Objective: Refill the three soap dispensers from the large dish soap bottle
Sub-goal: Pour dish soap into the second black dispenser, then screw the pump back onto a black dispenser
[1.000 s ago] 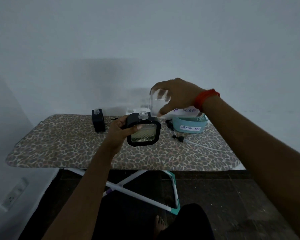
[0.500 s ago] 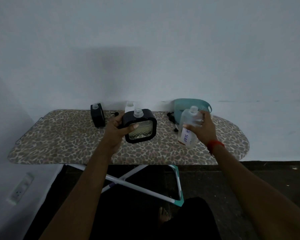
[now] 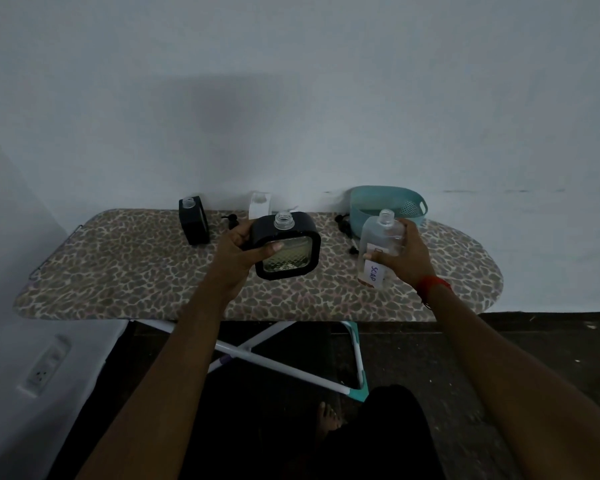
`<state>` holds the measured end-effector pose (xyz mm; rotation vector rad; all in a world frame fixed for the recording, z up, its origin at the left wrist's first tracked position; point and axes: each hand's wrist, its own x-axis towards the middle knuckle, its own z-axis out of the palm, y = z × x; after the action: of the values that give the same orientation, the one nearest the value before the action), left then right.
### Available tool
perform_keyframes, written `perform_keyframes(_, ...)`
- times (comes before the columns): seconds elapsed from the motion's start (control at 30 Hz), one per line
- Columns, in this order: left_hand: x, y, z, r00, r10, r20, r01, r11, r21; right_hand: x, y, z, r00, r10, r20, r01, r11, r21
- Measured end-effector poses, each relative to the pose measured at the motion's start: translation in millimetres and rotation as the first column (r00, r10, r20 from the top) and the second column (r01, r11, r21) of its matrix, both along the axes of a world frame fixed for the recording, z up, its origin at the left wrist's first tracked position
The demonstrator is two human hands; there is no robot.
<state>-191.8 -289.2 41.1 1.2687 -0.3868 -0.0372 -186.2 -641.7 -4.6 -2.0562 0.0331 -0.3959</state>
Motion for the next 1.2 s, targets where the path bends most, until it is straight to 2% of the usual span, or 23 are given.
perform_keyframes(0.23,3,-2,-7,1.000,0.005,-0.007,-0.005,1.000,0.029,-14,-3,9,0.996,-0.007,0.086,0.004,0.999,0.034)
perform_keyframes(0.33,0,-4,-5,1.000,-0.004,-0.010,0.004,1.000,0.016,-18,-8,8,0.997,-0.029,0.077,0.029,1.000,-0.006)
perform_keyframes(0.43,-3,-5,-4,1.000,-0.011,-0.014,0.011,1.000,0.014,-23,-10,12,0.979,-0.122,0.161,0.129,0.991,-0.031)
perform_keyframes(0.5,-5,-4,-3,1.000,-0.016,-0.009,0.016,1.000,0.016,-27,-2,28,0.942,-0.194,0.273,0.220,0.973,-0.069)
perform_keyframes(0.57,-6,-2,-3,1.000,-0.022,-0.011,0.022,0.999,0.023,-27,14,52,0.898,-0.167,0.407,0.222,0.971,-0.092)
perform_keyframes(0.6,-7,-2,-4,1.000,-0.021,-0.014,0.021,0.999,0.028,-27,26,67,0.900,-0.097,0.425,0.155,0.982,-0.104)
perform_keyframes(0.63,-7,-2,-4,1.000,-0.017,-0.016,0.017,0.999,0.036,-26,39,82,0.924,0.017,0.383,0.034,0.992,-0.124)
perform_keyframes(0.67,-7,-3,-4,1.000,-0.012,-0.016,0.012,0.999,0.047,-26,52,95,0.949,0.169,0.267,-0.132,0.980,-0.152)
perform_keyframes(0.7,-8,-4,-5,1.000,-0.009,-0.012,0.010,0.998,0.062,-27,66,107,0.937,0.336,0.099,-0.315,0.931,-0.182)
perform_keyframes(0.77,-8,-5,-4,1.000,-0.013,0.004,0.013,0.996,0.089,-29,91,122,0.813,0.547,-0.200,-0.582,0.766,-0.272)
perform_keyframes(0.8,-9,-4,-4,1.000,-0.017,0.009,0.016,0.995,0.096,-28,101,125,0.765,0.591,-0.258,-0.644,0.696,-0.316)
perform_keyframes(0.87,-9,-3,-3,1.000,-0.026,0.012,0.025,0.995,0.101,-27,118,129,0.759,0.605,-0.240,-0.647,0.661,-0.381)
perform_keyframes(0.93,-9,-1,-3,0.999,-0.036,0.017,0.034,0.993,0.115,-28,129,132,0.792,0.585,-0.175,-0.597,0.680,-0.426)
perform_keyframes(1.07,-7,3,-5,0.999,-0.032,0.024,0.028,0.985,0.168,-24,131,127,0.810,0.564,-0.161,-0.574,0.705,-0.416)
perform_keyframes(1.2,2,7,-12,0.997,0.000,0.079,-0.026,0.943,0.331,-14,128,119,0.845,0.508,-0.169,-0.528,0.740,-0.416)
